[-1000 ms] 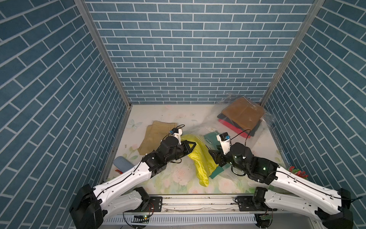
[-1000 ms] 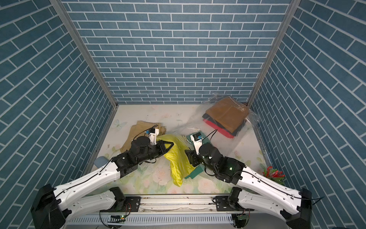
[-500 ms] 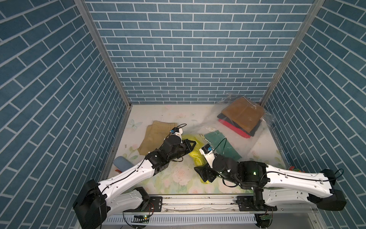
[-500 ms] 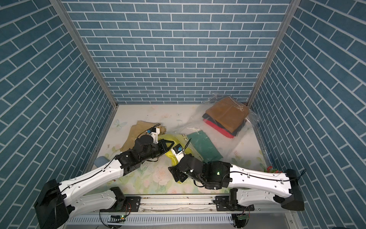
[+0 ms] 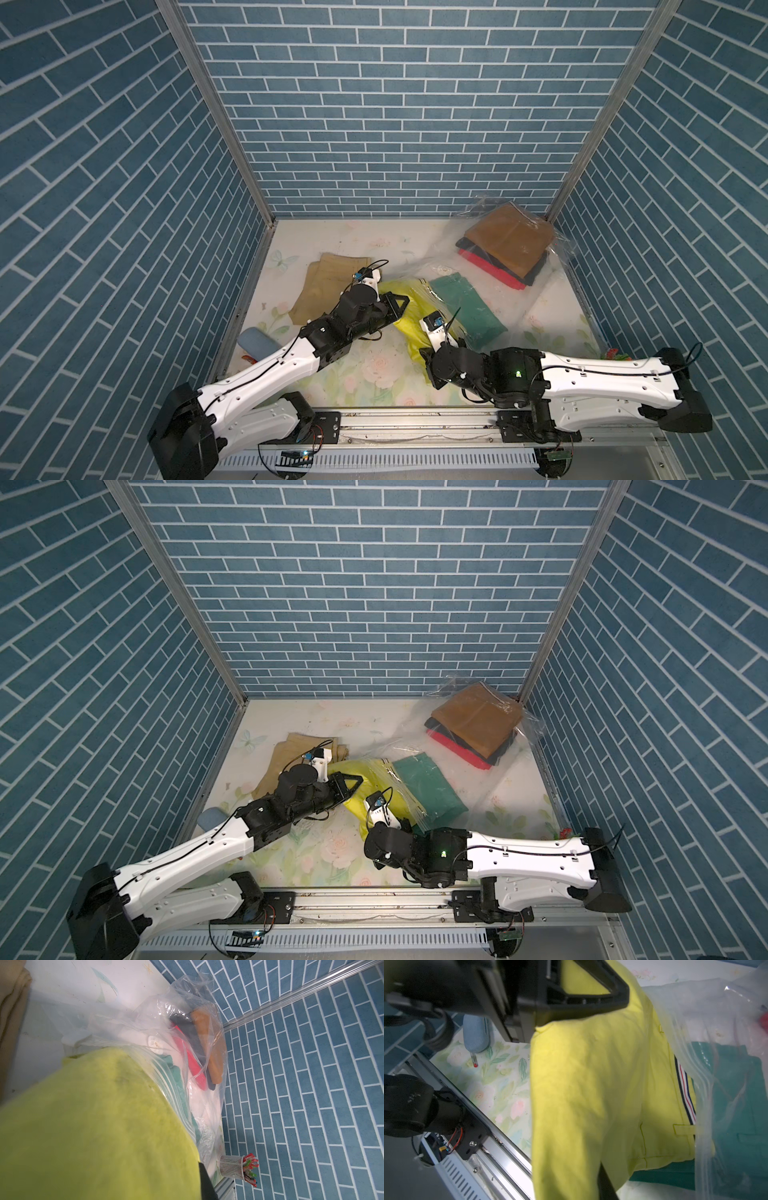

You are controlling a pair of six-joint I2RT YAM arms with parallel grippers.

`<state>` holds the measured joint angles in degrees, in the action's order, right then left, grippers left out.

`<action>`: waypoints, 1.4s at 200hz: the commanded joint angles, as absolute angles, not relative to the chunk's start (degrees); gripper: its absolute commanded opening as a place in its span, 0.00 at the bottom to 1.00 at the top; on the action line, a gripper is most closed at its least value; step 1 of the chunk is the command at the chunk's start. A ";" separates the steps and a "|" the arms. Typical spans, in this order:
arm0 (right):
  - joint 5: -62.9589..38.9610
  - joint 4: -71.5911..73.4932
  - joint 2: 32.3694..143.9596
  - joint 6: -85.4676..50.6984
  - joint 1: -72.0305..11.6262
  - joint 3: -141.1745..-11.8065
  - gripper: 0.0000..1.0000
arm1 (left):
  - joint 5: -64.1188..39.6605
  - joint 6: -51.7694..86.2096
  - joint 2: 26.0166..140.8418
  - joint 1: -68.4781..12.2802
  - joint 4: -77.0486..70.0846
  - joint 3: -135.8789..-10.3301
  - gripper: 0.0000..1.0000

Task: Take the trousers out of the vacuum bag
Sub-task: Take out the trousers from the vacuum bag, then place the trousers at the center of the board.

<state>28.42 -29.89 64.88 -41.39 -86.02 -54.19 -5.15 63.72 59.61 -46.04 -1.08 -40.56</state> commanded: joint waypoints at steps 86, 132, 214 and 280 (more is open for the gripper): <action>29.18 -18.35 58.76 -22.18 -86.22 -58.73 0.00 | 0.37 63.85 44.98 -46.40 -2.11 -47.03 0.00; 30.18 -18.54 61.40 -17.05 -86.22 -64.82 0.00 | 4.42 61.81 42.77 -46.41 1.54 -52.43 0.00; 27.60 -14.81 67.49 -9.46 -85.78 -74.34 0.00 | 13.54 56.81 37.45 -46.46 10.77 -61.20 0.00; 19.00 -9.35 71.07 -7.06 -77.54 -76.01 0.00 | 18.79 52.19 39.05 -46.41 15.57 -65.80 0.00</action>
<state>22.41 -13.78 71.07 -8.67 -82.37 -75.16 16.32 55.68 38.70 -46.37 17.45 -62.24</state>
